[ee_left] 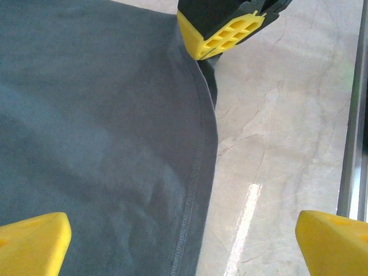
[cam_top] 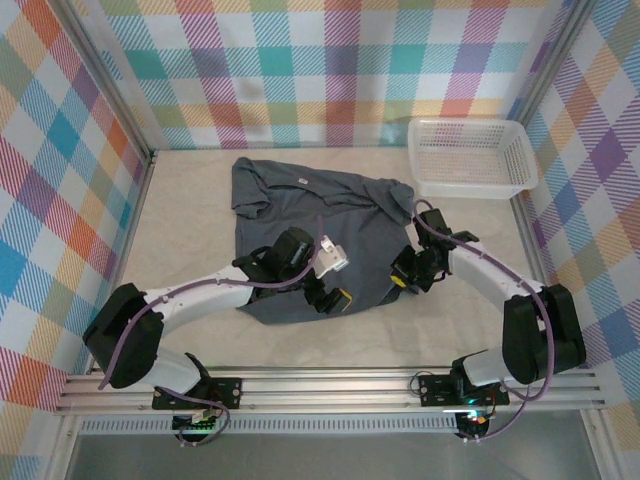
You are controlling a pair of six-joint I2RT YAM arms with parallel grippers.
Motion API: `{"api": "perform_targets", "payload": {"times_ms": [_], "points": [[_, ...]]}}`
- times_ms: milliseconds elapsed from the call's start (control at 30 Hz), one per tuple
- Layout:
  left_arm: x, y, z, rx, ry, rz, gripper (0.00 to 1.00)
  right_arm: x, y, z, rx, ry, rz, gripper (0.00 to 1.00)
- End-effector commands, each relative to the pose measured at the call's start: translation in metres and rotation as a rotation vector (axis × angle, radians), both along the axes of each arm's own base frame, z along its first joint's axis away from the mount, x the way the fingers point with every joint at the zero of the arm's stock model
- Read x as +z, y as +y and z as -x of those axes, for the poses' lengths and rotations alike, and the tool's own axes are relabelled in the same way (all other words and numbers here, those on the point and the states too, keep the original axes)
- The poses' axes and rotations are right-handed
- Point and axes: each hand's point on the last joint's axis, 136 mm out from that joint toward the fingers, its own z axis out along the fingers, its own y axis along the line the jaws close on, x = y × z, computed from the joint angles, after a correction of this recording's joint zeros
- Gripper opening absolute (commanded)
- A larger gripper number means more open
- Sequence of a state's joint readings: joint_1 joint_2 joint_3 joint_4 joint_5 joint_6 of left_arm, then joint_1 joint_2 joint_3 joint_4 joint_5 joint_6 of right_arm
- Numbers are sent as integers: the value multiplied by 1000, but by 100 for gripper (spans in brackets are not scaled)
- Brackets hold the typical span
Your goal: Fold the inside-out t-shirt
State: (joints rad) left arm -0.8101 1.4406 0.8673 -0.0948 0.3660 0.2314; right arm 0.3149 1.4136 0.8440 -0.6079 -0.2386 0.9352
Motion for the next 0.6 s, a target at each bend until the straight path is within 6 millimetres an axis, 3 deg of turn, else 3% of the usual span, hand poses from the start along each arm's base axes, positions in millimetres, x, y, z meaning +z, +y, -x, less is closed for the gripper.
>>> {"api": "perform_targets", "payload": {"times_ms": [0,133,233,400,567], "points": [[14,-11,1,-25,-21,47,100,-8,5,9,14,45,-25,0],[4,-14,2,-32,2,35,100,-6,4,7,12,33,-16,0],[-4,-28,7,-53,20,37,100,5,4,2,-8,9,-25,0],[-23,-66,-1,-44,23,13,100,49,-1,-13,-94,-118,-37,0],[-45,-94,-15,-17,33,-45,100,78,-7,-20,-146,-184,-37,0]]}}
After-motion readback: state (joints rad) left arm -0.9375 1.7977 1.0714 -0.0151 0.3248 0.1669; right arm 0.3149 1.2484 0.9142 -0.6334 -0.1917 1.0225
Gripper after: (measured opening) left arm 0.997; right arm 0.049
